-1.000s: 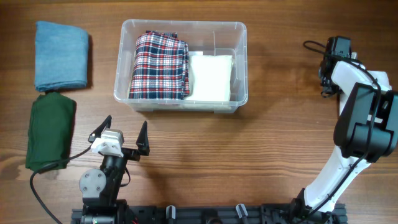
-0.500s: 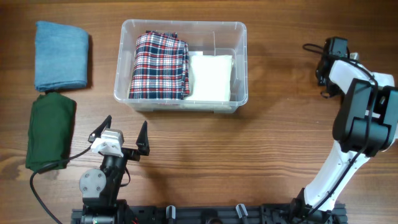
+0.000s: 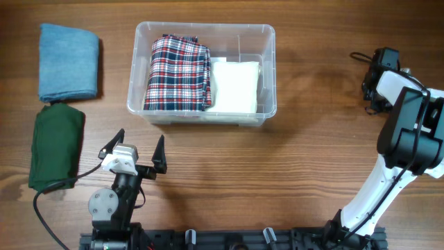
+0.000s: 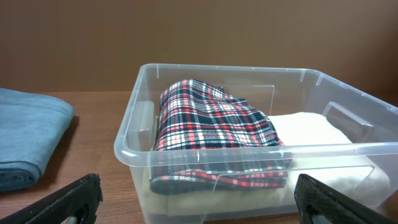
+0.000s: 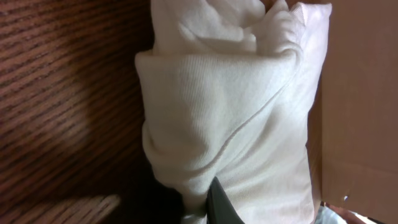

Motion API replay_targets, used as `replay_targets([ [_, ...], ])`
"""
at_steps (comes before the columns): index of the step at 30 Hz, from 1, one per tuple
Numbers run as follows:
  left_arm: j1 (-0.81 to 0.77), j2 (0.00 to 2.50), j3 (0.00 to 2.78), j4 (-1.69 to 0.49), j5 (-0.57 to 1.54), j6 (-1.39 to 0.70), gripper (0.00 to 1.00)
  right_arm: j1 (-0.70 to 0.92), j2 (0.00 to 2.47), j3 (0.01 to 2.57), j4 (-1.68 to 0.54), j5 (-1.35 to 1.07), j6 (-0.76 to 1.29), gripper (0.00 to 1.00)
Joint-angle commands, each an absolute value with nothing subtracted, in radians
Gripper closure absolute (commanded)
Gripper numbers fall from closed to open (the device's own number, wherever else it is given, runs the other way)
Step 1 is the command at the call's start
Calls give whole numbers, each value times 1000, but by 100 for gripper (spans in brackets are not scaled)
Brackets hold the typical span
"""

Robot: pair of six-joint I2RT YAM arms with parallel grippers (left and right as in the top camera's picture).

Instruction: Pack container

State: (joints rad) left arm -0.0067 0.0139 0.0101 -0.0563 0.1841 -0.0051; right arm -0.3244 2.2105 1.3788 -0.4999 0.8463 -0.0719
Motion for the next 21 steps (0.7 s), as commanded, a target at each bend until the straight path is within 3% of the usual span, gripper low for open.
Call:
replay_targets([
  [1, -11, 7, 6, -60, 178, -7, 0, -316, 2249, 1352, -533, 588, -30, 96],
  [11, -11, 7, 6, -60, 178, -7, 0, -278, 1982, 1610, -710, 86, 84, 96],
  [21, -11, 7, 6, -60, 178, -7, 0, -177, 1755, 1729, -866, 32, 23, 96],
])
